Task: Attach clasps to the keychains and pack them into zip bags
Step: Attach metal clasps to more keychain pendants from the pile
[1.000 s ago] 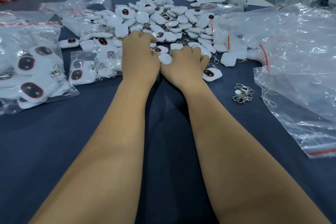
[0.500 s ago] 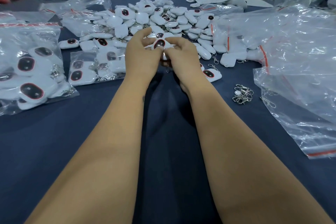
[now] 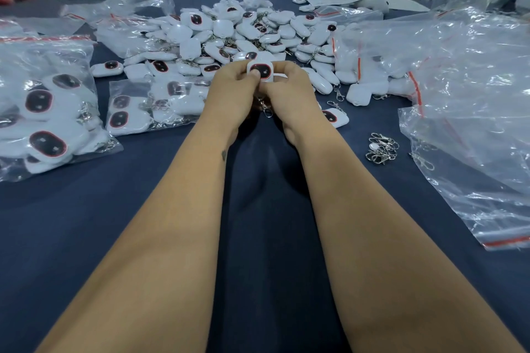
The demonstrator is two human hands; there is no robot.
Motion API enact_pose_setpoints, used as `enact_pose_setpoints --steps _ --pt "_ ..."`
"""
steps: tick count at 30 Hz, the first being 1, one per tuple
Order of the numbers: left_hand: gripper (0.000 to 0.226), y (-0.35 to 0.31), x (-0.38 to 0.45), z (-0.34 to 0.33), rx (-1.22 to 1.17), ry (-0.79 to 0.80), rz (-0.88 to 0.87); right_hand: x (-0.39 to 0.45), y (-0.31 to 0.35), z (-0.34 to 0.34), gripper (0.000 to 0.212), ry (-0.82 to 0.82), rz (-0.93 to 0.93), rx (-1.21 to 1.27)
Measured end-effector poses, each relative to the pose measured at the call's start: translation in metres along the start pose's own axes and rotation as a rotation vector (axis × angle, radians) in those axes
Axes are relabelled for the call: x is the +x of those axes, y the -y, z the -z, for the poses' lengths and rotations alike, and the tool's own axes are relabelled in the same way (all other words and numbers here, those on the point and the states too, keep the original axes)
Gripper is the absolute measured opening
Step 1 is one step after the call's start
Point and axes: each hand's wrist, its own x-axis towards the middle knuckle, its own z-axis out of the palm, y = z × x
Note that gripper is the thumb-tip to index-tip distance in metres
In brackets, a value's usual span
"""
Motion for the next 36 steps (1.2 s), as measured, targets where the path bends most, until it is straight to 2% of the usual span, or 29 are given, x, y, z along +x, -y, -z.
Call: enact_pose_setpoints --steps 15,20,27,36 --pt "0.025 0.0035 0.0003 -0.0001 0.07 0.023 0.002 0.0003 0.0009 0.001 0.025 -0.015 -0.012 -0.024" --pt "0.026 0.0037 0.0019 0.0013 0.048 0.023 0.016 0.0023 0.0043 0.0016 0.021 -0.009 -0.046 0.101" --pt "0.032 0.0027 0.0016 0.0024 -0.022 0.038 0.031 0.0031 0.0006 -0.0002 0.026 -0.008 0.008 0.013" --pt "0.031 0.0035 0.0022 0.0032 -0.02 0.038 0.017 0.0023 0.0019 0.0004 0.027 -0.016 0.025 0.071"
